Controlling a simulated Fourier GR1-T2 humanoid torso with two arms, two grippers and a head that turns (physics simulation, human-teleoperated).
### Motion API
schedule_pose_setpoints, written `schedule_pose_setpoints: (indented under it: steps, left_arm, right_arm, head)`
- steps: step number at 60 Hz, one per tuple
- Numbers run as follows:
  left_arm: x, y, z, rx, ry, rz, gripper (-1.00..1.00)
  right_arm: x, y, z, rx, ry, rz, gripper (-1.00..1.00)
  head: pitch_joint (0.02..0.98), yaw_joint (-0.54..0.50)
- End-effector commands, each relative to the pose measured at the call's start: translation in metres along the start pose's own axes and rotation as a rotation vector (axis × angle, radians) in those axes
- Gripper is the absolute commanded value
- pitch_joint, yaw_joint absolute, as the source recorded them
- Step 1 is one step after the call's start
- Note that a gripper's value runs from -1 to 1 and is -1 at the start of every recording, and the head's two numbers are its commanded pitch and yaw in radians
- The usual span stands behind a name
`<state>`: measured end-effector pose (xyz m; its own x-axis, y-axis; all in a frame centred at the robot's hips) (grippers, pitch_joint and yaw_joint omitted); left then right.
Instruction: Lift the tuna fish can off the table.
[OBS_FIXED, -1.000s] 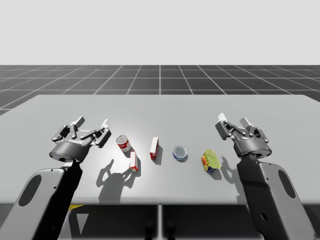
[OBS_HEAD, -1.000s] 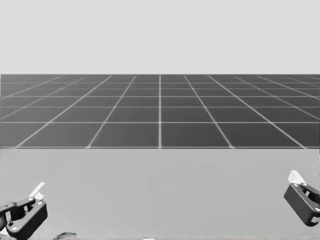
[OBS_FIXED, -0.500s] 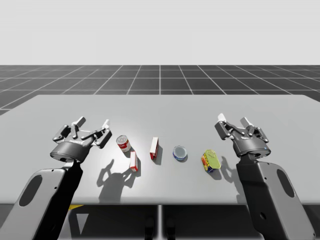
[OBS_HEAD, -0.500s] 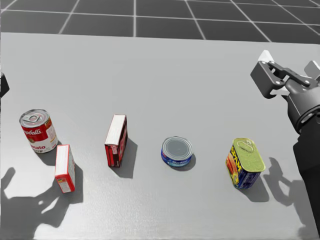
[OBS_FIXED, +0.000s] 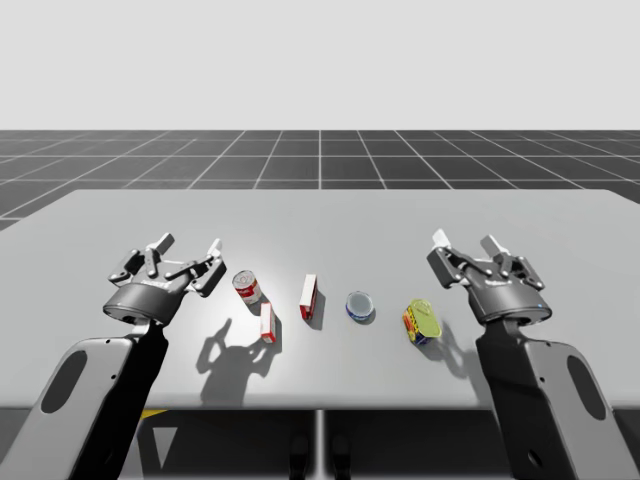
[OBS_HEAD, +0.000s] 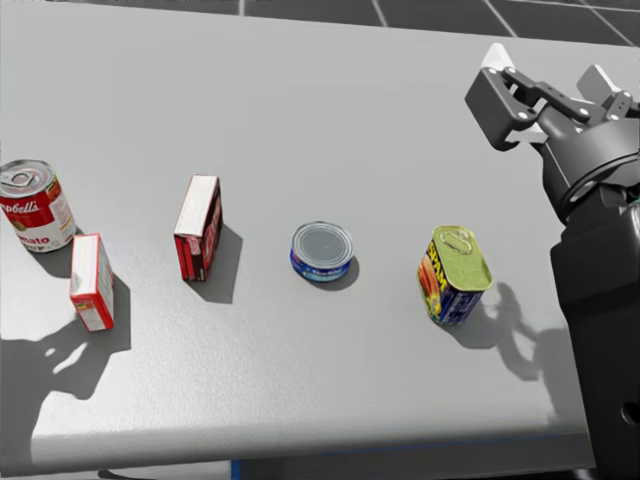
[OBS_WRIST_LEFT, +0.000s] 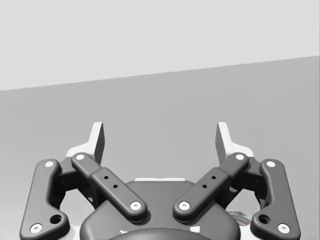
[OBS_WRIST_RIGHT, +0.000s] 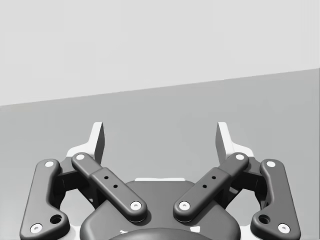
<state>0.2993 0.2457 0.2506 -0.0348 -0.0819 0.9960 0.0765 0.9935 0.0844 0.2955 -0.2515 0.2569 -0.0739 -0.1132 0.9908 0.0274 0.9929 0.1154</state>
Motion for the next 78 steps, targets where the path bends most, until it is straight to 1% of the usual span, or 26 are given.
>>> schedule_pose_setpoints:
  steps: [1,3,5,6,10,11,12,13,15,18,21,23,26,35,37,40,44,45,50,54,62,63,69,73,76,78]
  left_arm:
    - [0.0,0.0,0.0,0.001,0.002,0.004,-1.0]
    - [0.0,0.0,0.001,0.0,0.002,0.004,-1.0]
    - [0.0,0.0,0.001,-0.002,0.0,0.005,-1.0]
    - [0.0,0.0,0.001,-0.008,0.0,0.009,-1.0]
    - [0.001,-0.001,0.001,-0.021,0.004,0.022,-1.0]
    - [0.001,-0.001,0.002,-0.021,0.003,0.02,-1.0]
    - [0.001,-0.002,0.002,-0.02,0.002,0.014,-1.0]
    - [0.001,-0.002,0.002,-0.022,0.002,0.015,-1.0]
    - [0.001,-0.003,0.002,-0.031,0.005,0.024,-1.0]
    - [0.001,-0.003,0.002,-0.03,0.005,0.022,-1.0]
    - [0.001,-0.003,0.002,-0.03,0.005,0.022,-1.0]
    - [0.001,-0.003,0.002,-0.029,0.005,0.021,-1.0]
    - [0.001,-0.004,0.002,-0.029,0.005,0.018,-1.0]
    - [0.001,-0.007,0.003,-0.035,0.0,0.013,-1.0]
    - [0.001,-0.007,0.003,-0.034,-0.001,0.01,-1.0]
    - [0.001,-0.007,0.003,-0.033,-0.003,0.01,-1.0]
    - [0.001,-0.007,0.003,-0.031,-0.004,0.009,-1.0]
    - [0.001,-0.007,0.003,-0.029,-0.005,0.006,-1.0]
    - [0.001,-0.007,0.003,-0.025,-0.008,0.0,-1.0]
    - [0.001,-0.007,0.003,-0.023,-0.01,0.0,-1.0]
    - [0.001,-0.006,0.003,-0.019,-0.011,0.001,-1.0]
    - [0.001,-0.006,0.003,-0.019,-0.012,0.001,-1.0]
    - [0.001,-0.006,0.003,-0.015,-0.012,0.0,-1.0]
    - [0.001,-0.006,0.003,-0.013,-0.013,-0.002,-1.0]
    - [0.001,-0.006,0.003,-0.013,-0.013,-0.001,-1.0]
    - [0.001,-0.006,0.003,-0.013,-0.012,-0.002,-1.0]
  right_arm:
    - [0.008,0.02,0.024,0.005,-0.021,0.044,-1.0]
    - [0.007,0.023,0.03,0.007,-0.021,0.049,-1.0]
    - [0.007,0.032,0.041,0.02,0.007,0.052,-1.0]
    - [0.007,0.036,0.047,0.016,0.0,0.074,-1.0]
    - [0.006,0.045,0.059,0.04,0.011,0.067,-1.0]
    - [0.004,0.05,0.064,0.047,0.012,0.076,-1.0]
    - [0.003,0.054,0.069,0.046,-0.002,0.098,-1.0]
    - [0.002,0.056,0.072,0.049,-0.01,0.102,-1.0]
    - [0.0,0.061,0.079,0.064,-0.002,0.087,-1.0]
    - [-0.004,0.071,0.092,0.094,-0.002,0.091,-1.0]
    - [-0.007,0.076,0.098,0.129,0.009,0.064,-1.0]
    - [-0.01,0.08,0.105,0.171,0.021,0.061,-1.0]
    - [-0.014,0.086,0.112,0.206,0.038,0.035,-1.0]
    - [-0.033,0.105,0.127,0.244,0.091,0.04,-1.0]
    - [-0.038,0.108,0.128,0.255,0.108,0.024,-1.0]
    - [-0.045,0.113,0.129,0.264,0.124,0.03,-1.0]
    - [-0.054,0.117,0.128,0.276,0.152,0.018,-1.0]
    - [-0.06,0.12,0.126,0.273,0.157,0.044,-1.0]
    - [-0.069,0.122,0.121,0.275,0.185,0.045,-1.0]
    - [-0.081,0.125,0.114,0.259,0.208,0.074,-1.0]
    - [-0.097,0.126,0.101,0.222,0.233,0.099,-1.0]
    - [-0.1,0.126,0.097,0.208,0.233,0.109,-1.0]
    - [-0.109,0.129,0.089,0.199,0.248,0.123,-1.0]
    - [-0.117,0.131,0.082,0.172,0.254,0.155,-1.0]
    - [-0.121,0.131,0.078,0.162,0.263,0.158,-1.0]
    - [-0.125,0.131,0.074,0.141,0.262,0.18,-1.0]
  head:
    - [0.846,-0.17]
    - [0.844,-0.17]
    - [0.843,-0.17]
    - [0.843,-0.17]
    - [0.843,-0.17]
    - [0.842,-0.17]
    - [0.842,-0.18]
    - [0.842,-0.18]
    - [0.841,-0.18]
    - [0.839,-0.18]
    - [0.839,-0.18]
    - [0.84,-0.18]
    - [0.839,-0.18]
    - [0.838,-0.18]
    - [0.838,-0.18]
    - [0.838,-0.17]
    - [0.837,-0.17]
    - [0.836,-0.17]
    - [0.836,-0.17]
    - [0.838,-0.17]
    - [0.839,-0.16]
    - [0.84,-0.16]
    - [0.84,-0.16]
    - [0.84,-0.16]
    - [0.84,-0.16]
    - [0.84,-0.16]
